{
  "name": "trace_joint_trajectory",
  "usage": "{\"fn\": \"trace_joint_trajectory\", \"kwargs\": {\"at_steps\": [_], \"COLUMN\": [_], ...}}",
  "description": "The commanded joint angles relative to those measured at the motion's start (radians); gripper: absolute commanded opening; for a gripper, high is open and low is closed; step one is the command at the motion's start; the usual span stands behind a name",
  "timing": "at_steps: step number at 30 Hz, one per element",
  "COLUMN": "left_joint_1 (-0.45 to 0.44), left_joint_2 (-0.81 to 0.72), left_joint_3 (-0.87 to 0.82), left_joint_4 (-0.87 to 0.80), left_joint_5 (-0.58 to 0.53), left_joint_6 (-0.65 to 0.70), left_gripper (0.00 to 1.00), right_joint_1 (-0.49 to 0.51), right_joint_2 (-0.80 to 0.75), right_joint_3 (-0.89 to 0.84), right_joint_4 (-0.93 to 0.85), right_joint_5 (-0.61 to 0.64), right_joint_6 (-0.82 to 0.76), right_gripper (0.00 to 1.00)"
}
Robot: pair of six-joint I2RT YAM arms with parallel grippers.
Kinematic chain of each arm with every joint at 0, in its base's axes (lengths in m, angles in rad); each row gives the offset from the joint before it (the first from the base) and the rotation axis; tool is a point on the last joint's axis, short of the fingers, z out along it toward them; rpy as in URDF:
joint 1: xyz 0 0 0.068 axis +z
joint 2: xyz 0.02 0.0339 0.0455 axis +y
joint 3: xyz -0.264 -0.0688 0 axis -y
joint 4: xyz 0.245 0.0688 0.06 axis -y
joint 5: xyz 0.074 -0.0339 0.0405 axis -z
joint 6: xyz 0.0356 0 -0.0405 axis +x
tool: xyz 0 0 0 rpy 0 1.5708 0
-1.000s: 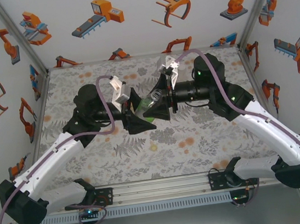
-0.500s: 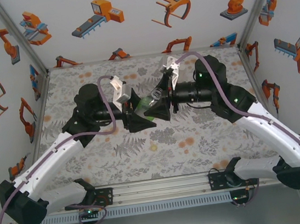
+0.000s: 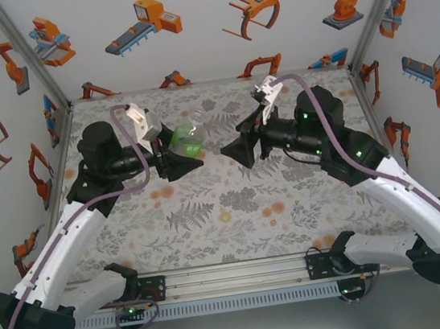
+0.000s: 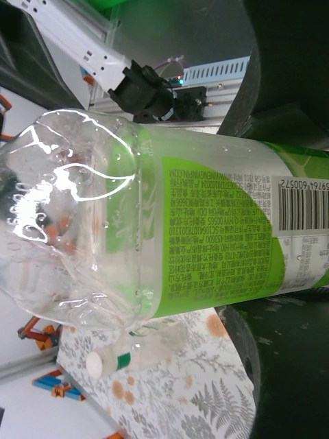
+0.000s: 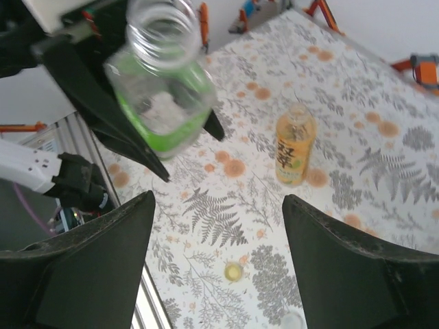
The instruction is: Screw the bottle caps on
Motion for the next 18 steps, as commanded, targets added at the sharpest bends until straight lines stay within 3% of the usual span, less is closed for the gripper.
{"fn": "trace_joint_trajectory", "kwargs": {"at_steps": [1,5,9,11,18], "left_joint_1": [0.053,0.086,0.092,0.095,0.098], "left_joint_2": [-0.018,-0.047,-0.101,-0.130,-0.215], "left_joint_3": [-0.031,-0.081,-0.112,-0.130,-0.194], "left_joint_4": [0.037,0.043,-0.028,-0.059,-0.043], "left_joint_5": [0.034,-0.009,-0.148,-0.223,-0.319], "left_joint_6": [-0.033,0.001,0.108,0.150,0.178], "left_gripper": [0.00,0.00,0.00,0.00,0.00], "right_joint_1": [0.017,0.061,0.111,0.133,0.192], "right_joint_2": [0.052,0.122,0.194,0.236,0.353], "right_joint_3": [-0.030,-0.028,-0.040,-0.053,-0.119], "right_joint_4": [-0.048,-0.116,-0.187,-0.211,-0.219], "right_joint_5": [0.151,0.255,0.397,0.416,0.459], "right_joint_6": [0.102,0.152,0.225,0.259,0.409], "right_gripper": [0.65,0.63,0.59,0.58,0.53]}}
